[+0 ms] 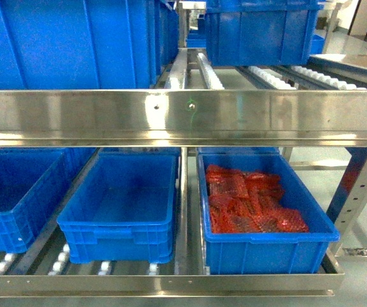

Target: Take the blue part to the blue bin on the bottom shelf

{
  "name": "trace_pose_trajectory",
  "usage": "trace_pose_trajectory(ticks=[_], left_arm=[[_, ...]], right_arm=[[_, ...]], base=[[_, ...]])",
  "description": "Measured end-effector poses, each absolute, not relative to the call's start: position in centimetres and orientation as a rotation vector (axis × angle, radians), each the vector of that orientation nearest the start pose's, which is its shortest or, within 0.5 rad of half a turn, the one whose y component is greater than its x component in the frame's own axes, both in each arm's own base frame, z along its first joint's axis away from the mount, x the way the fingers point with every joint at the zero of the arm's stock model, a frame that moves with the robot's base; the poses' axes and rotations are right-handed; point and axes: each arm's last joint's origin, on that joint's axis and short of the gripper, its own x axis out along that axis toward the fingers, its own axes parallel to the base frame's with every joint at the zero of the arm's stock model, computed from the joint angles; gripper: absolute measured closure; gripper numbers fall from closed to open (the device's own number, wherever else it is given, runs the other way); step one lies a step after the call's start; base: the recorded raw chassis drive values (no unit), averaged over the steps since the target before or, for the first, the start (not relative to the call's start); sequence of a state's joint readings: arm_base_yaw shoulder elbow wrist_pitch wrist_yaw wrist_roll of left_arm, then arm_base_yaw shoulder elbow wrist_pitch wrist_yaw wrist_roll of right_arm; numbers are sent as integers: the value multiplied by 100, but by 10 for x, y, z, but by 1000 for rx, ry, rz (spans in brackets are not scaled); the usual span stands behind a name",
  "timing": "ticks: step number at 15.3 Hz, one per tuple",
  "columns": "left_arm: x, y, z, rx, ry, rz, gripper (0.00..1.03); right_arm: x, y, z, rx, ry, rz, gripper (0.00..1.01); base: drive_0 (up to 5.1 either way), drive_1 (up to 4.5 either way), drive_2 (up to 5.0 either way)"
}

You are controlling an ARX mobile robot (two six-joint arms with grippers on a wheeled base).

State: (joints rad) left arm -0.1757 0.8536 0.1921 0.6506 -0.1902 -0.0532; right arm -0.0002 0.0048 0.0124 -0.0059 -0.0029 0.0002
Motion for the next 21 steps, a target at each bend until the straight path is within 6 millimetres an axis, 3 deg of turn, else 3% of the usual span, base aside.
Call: trace_pose_trajectory(ticks=[21], left_arm=[[171, -26, 198, -51, 12, 5, 59]], right_arm=[[97, 0, 167, 1, -2, 0, 3]], base=[[0, 0, 0]])
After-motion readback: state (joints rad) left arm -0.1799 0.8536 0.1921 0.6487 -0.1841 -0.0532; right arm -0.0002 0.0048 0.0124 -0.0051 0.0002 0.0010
